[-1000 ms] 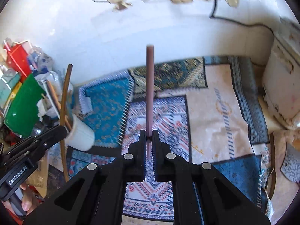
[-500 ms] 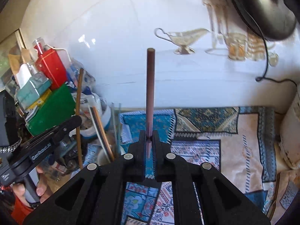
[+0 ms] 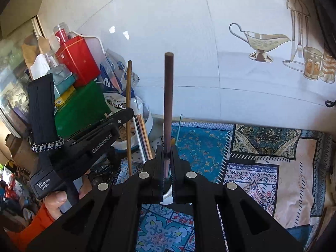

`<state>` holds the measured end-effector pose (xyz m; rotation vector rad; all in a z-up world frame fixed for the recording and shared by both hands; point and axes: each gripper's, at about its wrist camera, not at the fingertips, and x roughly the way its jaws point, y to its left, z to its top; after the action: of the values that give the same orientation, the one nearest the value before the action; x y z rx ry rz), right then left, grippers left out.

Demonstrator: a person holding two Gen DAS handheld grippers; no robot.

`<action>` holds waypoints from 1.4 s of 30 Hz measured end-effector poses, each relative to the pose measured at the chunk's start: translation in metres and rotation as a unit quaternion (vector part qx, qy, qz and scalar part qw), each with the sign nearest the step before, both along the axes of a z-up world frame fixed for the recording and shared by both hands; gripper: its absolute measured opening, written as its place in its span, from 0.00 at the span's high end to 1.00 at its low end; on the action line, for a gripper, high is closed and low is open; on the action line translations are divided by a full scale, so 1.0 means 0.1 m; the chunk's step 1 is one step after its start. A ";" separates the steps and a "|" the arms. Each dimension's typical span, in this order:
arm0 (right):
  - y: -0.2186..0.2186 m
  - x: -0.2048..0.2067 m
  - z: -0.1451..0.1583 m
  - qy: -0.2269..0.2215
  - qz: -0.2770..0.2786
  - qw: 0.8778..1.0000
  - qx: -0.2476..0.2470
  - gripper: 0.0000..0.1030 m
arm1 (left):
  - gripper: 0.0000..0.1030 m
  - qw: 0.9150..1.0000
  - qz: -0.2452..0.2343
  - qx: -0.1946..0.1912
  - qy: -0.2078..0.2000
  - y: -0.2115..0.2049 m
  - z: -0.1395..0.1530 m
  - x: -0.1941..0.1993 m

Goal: Organize utensils

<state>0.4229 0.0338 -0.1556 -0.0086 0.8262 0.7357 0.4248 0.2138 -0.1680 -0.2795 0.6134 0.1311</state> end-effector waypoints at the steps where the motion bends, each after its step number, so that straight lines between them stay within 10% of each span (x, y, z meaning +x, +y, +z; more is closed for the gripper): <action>1: 0.04 0.01 -0.04 0.004 0.001 1.000 -0.004 0.95 | 0.95 1.000 0.002 0.000 0.002 0.02 -0.05 0.03; 23: 0.24 0.15 -0.54 0.075 0.006 0.994 -0.073 0.84 | 0.95 0.999 -0.013 0.011 0.047 -0.03 -0.61 0.02; 33: -0.28 -0.24 0.12 -0.007 0.028 0.999 -0.034 0.78 | 0.94 0.999 0.004 0.018 0.044 -0.36 0.15 -0.60; 42: -0.98 -0.93 1.04 -0.145 0.013 0.988 0.040 0.77 | 0.69 0.996 0.023 0.049 -0.069 -0.96 1.23 -1.56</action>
<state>0.3304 -0.0646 -0.0516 -0.0529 0.5184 0.7711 0.2686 0.1173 -0.0447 -0.2067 0.4624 0.1843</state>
